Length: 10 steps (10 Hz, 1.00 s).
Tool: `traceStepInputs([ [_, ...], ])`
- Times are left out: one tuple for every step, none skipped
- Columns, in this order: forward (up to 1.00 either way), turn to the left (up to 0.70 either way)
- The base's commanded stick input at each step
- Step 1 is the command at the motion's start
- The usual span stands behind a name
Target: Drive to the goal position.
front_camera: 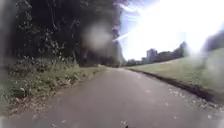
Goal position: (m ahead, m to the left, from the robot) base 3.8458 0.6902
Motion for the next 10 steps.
traceStepInputs([
  [0.45,-0.07],
  [0.45,-0.27],
  [0.45,-0.27],
  [0.45,-0.27],
  [0.45,-0.27],
  [0.45,-0.27],
  [0.45,-0.14],
  [0.45,0.0],
  [0.45,0.0],
  [0.45,0.0],
])
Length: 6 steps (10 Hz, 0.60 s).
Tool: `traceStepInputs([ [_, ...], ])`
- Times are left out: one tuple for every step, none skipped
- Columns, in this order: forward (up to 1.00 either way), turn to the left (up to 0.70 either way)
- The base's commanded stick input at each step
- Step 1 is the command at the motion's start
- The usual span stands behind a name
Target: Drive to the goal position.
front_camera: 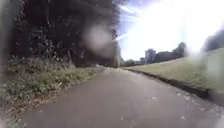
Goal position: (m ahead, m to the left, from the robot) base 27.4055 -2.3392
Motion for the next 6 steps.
traceStepInputs([
  [0.45,0.0],
  [0.45,0.0],
  [0.45,0.0],
  [0.45,0.0],
  [0.45,0.0],
  [0.45,0.0],
])
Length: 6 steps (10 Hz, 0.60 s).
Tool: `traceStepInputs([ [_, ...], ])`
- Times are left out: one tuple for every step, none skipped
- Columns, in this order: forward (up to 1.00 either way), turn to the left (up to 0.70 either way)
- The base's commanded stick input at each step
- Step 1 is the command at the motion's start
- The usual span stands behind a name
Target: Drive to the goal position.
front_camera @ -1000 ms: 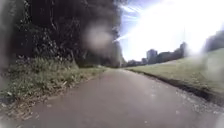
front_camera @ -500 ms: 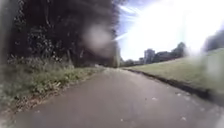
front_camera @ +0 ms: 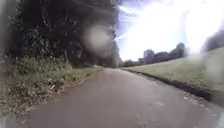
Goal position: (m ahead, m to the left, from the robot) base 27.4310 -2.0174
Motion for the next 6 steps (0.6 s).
traceStepInputs([
  [0.45,0.0],
  [0.45,0.0],
  [0.45,0.0],
  [0.45,0.0],
  [0.45,0.0],
  [0.49,0.0],
])
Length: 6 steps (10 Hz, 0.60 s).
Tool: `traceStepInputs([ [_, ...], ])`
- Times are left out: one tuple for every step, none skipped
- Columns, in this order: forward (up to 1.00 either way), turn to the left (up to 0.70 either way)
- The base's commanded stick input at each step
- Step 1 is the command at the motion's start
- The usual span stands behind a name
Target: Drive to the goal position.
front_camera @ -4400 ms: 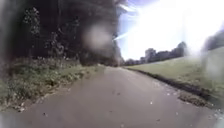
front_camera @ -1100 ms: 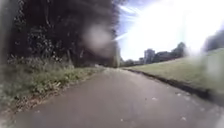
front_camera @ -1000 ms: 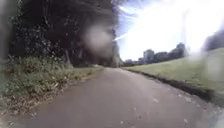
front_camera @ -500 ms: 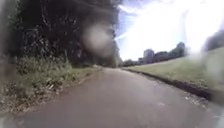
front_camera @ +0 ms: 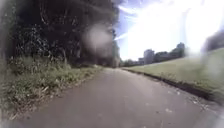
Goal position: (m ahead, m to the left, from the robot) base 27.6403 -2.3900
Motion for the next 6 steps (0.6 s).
traceStepInputs([
  [0.65,0.0],
  [0.7,0.0],
  [0.7,0.0],
  [0.7,0.0],
  [0.7,0.0],
  [0.7,0.0],
])
